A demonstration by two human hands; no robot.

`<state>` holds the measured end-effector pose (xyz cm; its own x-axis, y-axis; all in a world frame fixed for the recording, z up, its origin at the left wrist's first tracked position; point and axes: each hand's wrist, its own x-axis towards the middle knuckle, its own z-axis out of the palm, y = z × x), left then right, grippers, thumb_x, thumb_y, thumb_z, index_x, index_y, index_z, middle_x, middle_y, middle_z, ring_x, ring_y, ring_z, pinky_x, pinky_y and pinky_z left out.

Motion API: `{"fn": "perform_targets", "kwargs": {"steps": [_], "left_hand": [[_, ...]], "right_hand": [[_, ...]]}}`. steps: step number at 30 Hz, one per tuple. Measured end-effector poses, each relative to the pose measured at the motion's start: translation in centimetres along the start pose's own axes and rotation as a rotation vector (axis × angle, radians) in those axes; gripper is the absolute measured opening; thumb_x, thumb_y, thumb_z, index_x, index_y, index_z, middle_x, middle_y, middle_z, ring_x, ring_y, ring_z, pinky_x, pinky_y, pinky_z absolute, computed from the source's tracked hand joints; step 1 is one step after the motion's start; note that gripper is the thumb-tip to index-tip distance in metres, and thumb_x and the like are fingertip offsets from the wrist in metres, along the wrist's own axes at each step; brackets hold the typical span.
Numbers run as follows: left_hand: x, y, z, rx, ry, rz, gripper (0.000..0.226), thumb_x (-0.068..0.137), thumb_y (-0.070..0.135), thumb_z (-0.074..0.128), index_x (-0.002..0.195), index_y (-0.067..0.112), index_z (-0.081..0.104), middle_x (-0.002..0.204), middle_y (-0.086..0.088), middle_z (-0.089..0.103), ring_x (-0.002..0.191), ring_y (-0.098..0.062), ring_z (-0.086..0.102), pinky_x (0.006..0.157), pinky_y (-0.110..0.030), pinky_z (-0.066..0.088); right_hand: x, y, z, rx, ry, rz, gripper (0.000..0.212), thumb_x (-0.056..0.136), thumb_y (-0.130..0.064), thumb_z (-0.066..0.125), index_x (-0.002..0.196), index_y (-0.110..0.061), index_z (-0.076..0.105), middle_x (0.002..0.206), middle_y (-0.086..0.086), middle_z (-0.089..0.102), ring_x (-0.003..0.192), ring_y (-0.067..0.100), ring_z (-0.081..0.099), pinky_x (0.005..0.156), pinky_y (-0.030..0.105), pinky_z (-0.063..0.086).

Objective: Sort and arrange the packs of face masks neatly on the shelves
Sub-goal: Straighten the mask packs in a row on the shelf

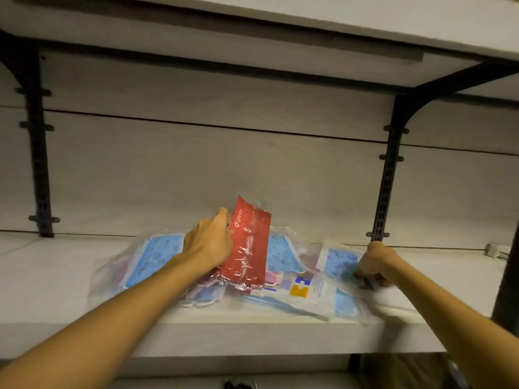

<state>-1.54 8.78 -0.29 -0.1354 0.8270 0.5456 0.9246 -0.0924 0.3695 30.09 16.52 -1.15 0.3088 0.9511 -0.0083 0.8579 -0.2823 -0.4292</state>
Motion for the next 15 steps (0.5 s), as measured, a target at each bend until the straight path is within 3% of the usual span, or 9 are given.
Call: {"fn": "perform_targets", "kwargs": {"steps": [5, 10, 15], "left_hand": [[-0.7, 1.0, 0.1, -0.032, 0.069, -0.061, 0.012, 0.096, 0.025, 0.050, 0.107, 0.020, 0.046, 0.064, 0.004, 0.045, 0.074, -0.029, 0.049, 0.065, -0.032, 0.038], [-2.1, 2.0, -0.3, -0.094, 0.130, -0.142, 0.012, 0.096, 0.030, 0.052, 0.105, 0.022, 0.048, 0.079, -0.002, 0.058, 0.085, -0.030, 0.057, 0.069, -0.035, 0.044], [-4.0, 1.9, -1.2, -0.149, 0.204, -0.208, 0.011, 0.094, 0.030, 0.056, 0.101, 0.022, 0.051, 0.079, -0.004, 0.064, 0.083, -0.031, 0.060, 0.069, -0.036, 0.046]], "right_hand": [[0.9, 1.4, -0.5, 0.152, -0.078, 0.004, 0.018, 0.082, -0.009, 0.073, 0.081, 0.002, 0.059, 0.075, 0.021, 0.067, 0.052, 0.027, 0.059, 0.048, 0.027, 0.049], [-0.3, 2.2, -2.0, 0.277, -0.163, -0.031, 0.025, 0.077, 0.007, 0.071, 0.092, 0.003, 0.052, 0.068, 0.019, 0.057, 0.053, 0.026, 0.055, 0.050, 0.031, 0.048], [-1.4, 2.1, -3.4, 0.462, -0.112, -0.143, 0.011, 0.081, 0.007, 0.059, 0.091, 0.004, 0.057, 0.074, 0.016, 0.053, 0.062, 0.026, 0.050, 0.057, 0.032, 0.042]]}}
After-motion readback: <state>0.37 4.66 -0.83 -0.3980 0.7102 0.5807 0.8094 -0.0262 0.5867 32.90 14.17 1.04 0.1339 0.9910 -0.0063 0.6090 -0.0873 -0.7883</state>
